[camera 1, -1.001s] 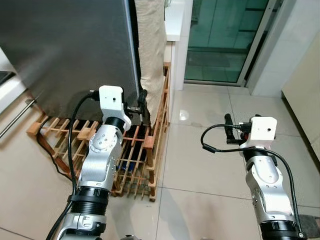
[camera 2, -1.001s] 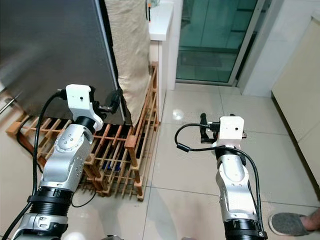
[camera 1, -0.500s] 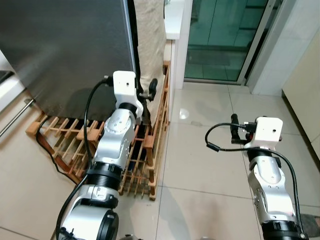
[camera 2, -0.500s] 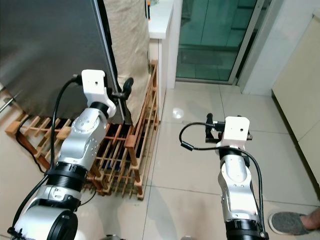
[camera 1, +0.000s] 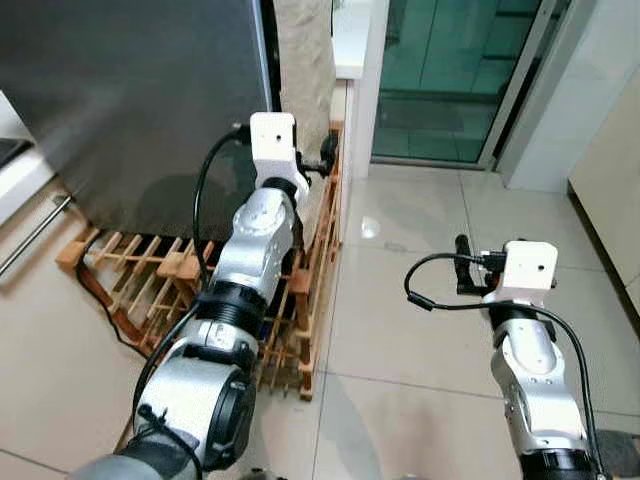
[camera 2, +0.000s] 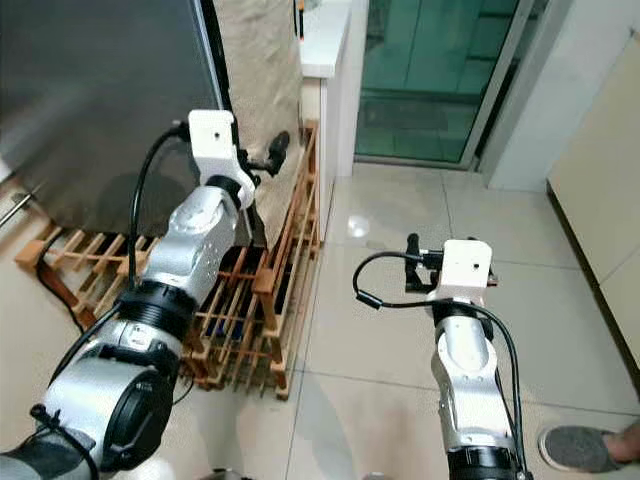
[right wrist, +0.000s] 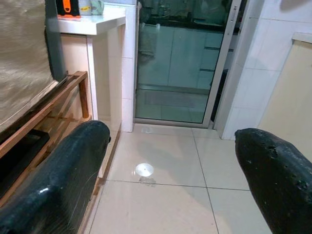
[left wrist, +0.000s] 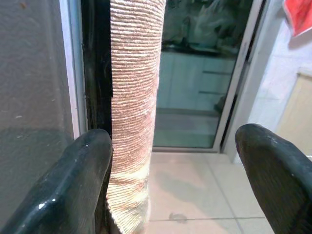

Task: Restocking fridge

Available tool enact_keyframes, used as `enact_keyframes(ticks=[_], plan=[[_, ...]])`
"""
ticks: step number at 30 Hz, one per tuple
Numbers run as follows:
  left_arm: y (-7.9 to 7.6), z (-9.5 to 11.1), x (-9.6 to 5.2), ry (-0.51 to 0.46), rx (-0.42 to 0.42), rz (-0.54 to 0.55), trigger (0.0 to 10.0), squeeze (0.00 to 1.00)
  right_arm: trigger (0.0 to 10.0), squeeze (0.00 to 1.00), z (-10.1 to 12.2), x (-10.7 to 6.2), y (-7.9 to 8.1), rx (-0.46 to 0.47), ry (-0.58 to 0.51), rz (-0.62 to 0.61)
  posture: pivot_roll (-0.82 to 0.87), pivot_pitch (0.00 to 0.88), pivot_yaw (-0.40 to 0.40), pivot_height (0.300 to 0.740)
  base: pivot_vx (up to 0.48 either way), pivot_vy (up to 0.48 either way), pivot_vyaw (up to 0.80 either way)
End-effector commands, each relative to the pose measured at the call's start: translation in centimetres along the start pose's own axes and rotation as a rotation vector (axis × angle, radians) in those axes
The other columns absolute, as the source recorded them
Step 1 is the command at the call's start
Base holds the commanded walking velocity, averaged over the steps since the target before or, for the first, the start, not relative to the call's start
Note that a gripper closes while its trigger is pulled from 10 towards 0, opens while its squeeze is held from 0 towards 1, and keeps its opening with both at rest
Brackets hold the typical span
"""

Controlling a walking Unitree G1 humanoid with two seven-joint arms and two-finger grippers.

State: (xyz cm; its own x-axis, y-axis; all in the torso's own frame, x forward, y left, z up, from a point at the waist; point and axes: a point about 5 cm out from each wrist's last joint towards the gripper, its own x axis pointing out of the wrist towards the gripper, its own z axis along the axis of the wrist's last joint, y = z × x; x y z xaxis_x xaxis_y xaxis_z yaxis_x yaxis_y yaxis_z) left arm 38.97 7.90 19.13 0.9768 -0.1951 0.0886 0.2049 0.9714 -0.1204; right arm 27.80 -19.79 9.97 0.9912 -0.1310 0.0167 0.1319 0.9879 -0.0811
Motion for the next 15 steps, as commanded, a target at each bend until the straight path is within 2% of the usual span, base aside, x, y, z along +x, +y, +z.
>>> enact_keyframes(ticks=[1,9,11,12,15], plan=[[0.78,2.02,0.74,-0.063,0.024,0.054,10.0,0.00,10.0,0.00,0.37,-0.09,0.00,-0.009,-0.009,0.002,-0.17,0.000,0.074,0.740,0.000,0.000,0.00],[1.37,1.84,1.08,-0.046,0.011,0.114,10.0,0.00,10.0,0.00,0.15,-0.34,-0.07,-0.012,0.001,0.003,-0.18,0.000,0.075,0.740,0.000,0.000,0.00],[1.52,1.70,1.12,-0.035,-0.016,0.130,10.0,0.00,10.0,0.00,0.13,-0.35,-0.08,-0.012,0.001,0.003,-0.18,0.000,0.075,0.740,0.000,0.000,0.00],[1.70,1.55,1.20,-0.022,-0.088,0.151,10.0,0.00,10.0,0.00,0.11,-0.37,-0.10,-0.013,0.003,0.003,-0.18,0.000,0.075,0.740,0.000,0.000,0.00],[1.73,1.51,1.29,-0.014,-0.140,0.157,10.0,0.00,10.0,0.00,0.04,-0.38,-0.11,-0.014,0.006,0.004,-0.18,0.000,0.075,0.740,0.000,0.000,0.00]])
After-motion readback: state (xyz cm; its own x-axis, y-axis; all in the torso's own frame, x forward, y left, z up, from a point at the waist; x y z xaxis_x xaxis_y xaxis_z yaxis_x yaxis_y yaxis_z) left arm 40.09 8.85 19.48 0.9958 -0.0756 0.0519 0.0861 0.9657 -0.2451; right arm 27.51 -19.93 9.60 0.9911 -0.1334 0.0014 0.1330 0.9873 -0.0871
